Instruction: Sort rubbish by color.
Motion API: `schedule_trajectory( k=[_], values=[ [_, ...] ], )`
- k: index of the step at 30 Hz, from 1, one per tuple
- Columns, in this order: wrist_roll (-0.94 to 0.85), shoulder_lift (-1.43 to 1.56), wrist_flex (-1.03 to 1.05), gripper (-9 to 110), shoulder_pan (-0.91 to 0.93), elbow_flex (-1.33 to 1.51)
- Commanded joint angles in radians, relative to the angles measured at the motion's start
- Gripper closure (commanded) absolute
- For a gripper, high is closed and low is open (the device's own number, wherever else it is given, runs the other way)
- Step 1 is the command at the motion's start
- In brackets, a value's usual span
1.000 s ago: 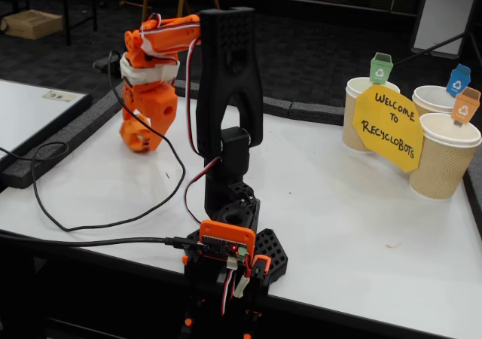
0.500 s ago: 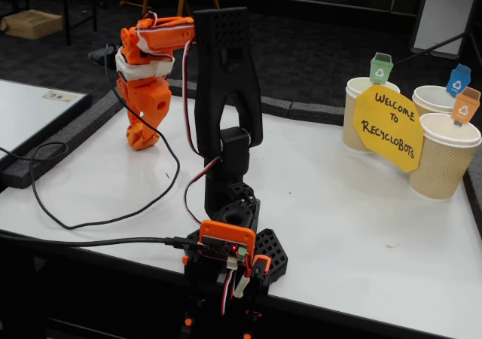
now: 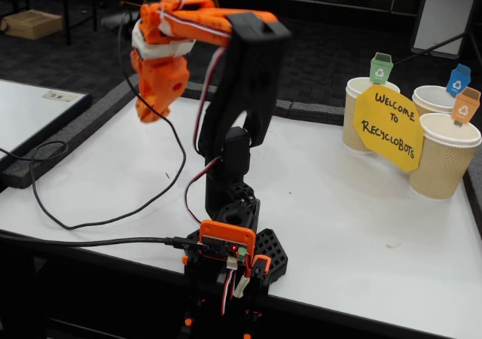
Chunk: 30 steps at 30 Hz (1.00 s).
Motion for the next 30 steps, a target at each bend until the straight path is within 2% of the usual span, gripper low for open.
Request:
schedule_trajectory(
  k=[1,7,11,15,30],
  values=[
    [-0.023,0.391,0.012,101,0.028,0.064],
    [-0.023,0.730,0.089,101,0.091,0.221],
    [-0.023,0.904,0.141,101,0.210,0.268],
    [-0.023,0.986,0.210,101,0.313,0.262],
    [-0.023,1.302,0.403,101,0.453,0.267]
  ],
)
